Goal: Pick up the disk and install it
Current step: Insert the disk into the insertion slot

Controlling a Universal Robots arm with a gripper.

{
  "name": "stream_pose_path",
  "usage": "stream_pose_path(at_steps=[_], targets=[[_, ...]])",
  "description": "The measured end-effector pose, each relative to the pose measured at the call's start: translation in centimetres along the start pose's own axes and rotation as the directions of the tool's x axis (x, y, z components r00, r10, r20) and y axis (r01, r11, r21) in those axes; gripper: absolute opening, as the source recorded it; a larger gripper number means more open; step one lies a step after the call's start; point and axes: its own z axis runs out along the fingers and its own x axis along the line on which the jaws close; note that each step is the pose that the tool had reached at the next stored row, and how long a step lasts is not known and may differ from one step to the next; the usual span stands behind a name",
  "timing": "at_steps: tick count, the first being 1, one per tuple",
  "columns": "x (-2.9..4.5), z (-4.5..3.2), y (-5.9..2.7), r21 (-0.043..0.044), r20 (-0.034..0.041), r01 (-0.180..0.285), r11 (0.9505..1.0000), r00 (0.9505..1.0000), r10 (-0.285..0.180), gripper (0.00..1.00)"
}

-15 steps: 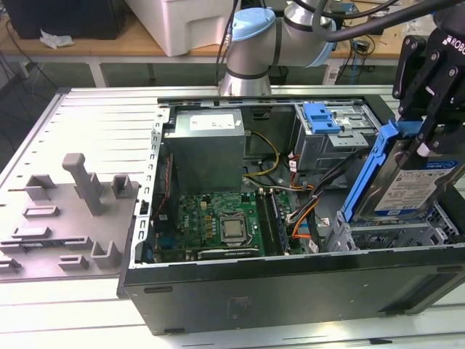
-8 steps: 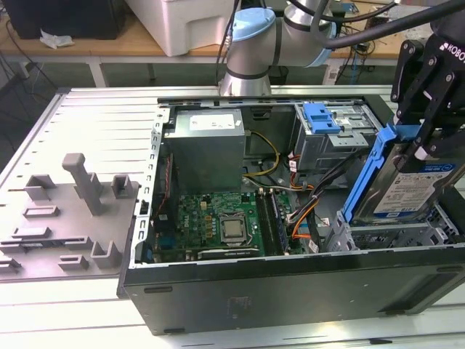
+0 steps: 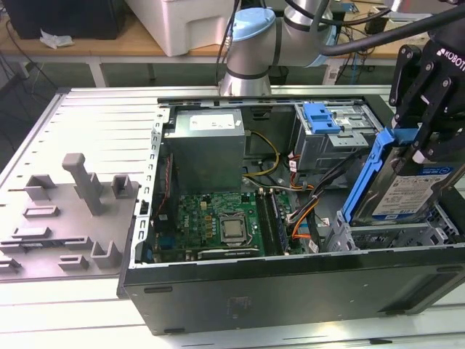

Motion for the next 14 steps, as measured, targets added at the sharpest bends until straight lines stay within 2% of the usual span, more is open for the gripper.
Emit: stream_pose_path(at_steps=[14], targets=[[0.02,0.89,-0.1,-0.0001,-0.0001,0.0,1.0,1.0,0.0,0.36]])
